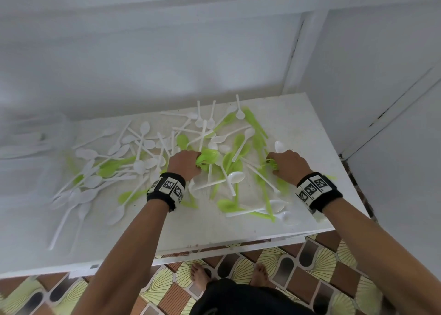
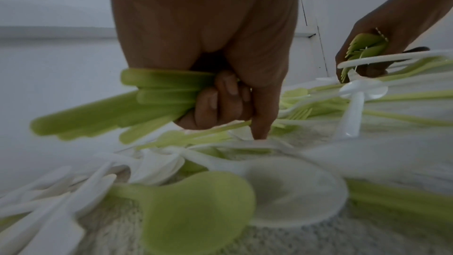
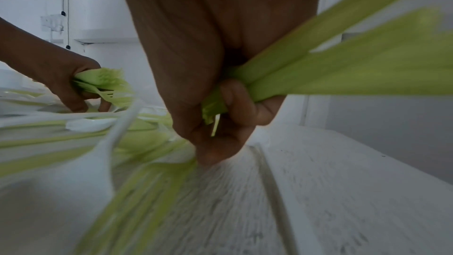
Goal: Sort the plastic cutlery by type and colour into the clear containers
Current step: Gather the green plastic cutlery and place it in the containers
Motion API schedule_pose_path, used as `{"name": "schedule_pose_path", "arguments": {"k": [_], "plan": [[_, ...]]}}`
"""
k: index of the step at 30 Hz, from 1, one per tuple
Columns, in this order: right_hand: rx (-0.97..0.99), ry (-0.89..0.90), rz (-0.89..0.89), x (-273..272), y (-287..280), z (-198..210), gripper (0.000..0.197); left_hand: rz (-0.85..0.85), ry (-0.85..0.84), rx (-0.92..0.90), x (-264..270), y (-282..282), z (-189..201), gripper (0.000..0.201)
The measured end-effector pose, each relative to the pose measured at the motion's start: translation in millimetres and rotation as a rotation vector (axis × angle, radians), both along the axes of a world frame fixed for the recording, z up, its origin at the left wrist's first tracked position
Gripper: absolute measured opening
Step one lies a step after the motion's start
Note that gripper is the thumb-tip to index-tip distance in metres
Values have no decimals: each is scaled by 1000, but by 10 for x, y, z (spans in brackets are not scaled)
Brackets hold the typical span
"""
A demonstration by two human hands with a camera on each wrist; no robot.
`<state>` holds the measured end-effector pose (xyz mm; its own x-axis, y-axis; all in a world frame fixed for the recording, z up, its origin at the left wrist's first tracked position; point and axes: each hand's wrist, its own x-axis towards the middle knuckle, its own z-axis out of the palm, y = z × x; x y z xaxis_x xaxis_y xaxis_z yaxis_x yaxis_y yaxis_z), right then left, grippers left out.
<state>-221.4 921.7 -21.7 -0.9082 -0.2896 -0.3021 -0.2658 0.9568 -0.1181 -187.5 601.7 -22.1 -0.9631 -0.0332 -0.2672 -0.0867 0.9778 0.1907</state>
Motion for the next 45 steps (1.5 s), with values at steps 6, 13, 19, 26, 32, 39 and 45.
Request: {"name": "schedule_pose_path", "arguments": {"k": [6,13,19,26,32,39,45], "plan": [[23,-65,97,-117,74,55,35,34,8,33,-25,-68,105,30],[23,-76,252,-182,106,157,25,-22,102,-6,-55,-80,441,31],[-5,-30,432,-167,86,96,23,-4,192,-190,8,-110,660,29],[-209,36,561,-212,84,21,23,417,210,-354,218,-320,761,5],[-458,-25,533,-217,-37,131,26,503,193,-217,357,-498,541,10],[-757,-155,190,-112,-477,284,15,526,171,148,373,-524,393,32],[-907,-176,-27,-44,-1005,350,13,445,202,431,296,-569,353,35]]}}
